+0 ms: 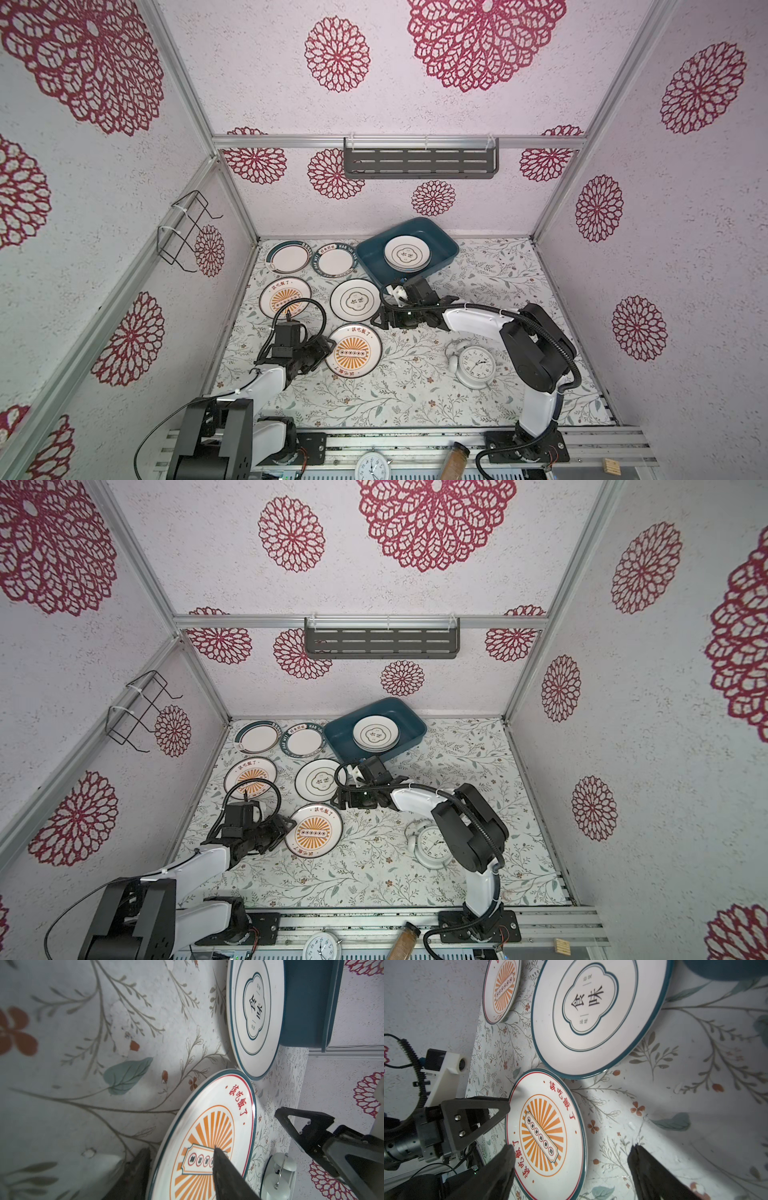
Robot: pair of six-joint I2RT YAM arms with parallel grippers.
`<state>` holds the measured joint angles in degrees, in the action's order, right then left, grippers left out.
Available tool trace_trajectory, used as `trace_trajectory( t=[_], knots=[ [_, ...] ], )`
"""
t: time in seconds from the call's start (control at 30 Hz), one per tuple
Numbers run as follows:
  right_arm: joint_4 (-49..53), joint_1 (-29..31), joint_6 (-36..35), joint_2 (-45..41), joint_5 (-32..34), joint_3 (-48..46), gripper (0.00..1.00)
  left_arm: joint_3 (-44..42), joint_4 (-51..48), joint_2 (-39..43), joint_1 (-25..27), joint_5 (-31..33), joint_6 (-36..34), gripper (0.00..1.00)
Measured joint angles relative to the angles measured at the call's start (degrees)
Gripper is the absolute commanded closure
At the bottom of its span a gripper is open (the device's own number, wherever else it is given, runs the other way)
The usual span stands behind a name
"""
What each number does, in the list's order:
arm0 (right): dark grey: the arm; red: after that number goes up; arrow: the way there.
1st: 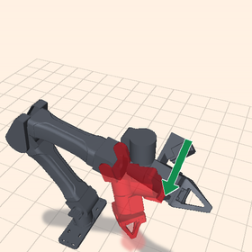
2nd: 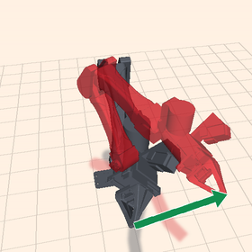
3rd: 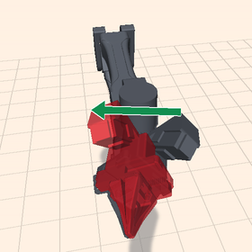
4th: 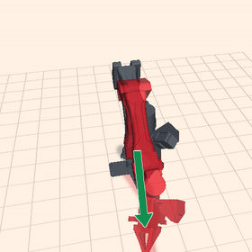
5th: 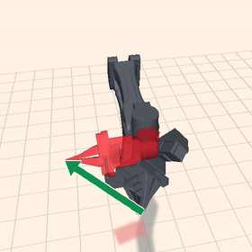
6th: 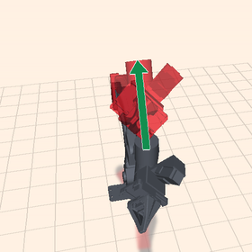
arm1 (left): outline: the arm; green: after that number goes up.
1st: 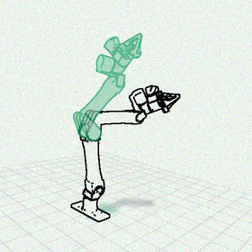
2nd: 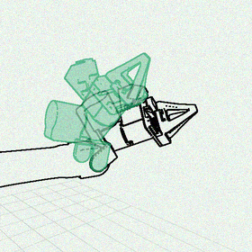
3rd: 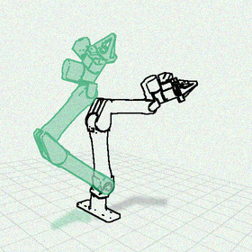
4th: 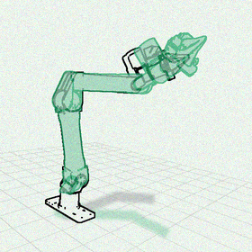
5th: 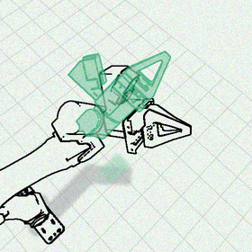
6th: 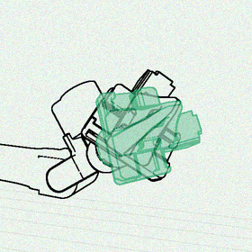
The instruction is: Place the plates into the plastic bin on the countertop
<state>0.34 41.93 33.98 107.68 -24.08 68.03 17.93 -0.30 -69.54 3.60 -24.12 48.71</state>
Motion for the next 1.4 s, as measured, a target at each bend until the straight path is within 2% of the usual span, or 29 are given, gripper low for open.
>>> trace_trajectory(
  t=[0.5,0.93,1.13,1.4],
  knots=[
    [1.7,0.0,0.0,1.0,-0.1,-0.6,0.11,1.1,6.5,-6.1,8.2,-1.0,2.6,0.54],
    [3.1,-0.2,0.0,1.0,1.6,-2.5,0.12,1.5,15.0,-13.4,11.9,-2.6,5.8,0.82],
    [3.1,-0.5,0.0,1.0,2.9,-2.8,0.12,1.8,15.9,-13.6,13.1,-2.9,7.2,0.95],
    [3.9,-0.5,-0.2,0.3,4.5,-2.8,0.09,4.5,8.6,-8.7,14.1,-1.7,6.8,1.00]
  ],
)
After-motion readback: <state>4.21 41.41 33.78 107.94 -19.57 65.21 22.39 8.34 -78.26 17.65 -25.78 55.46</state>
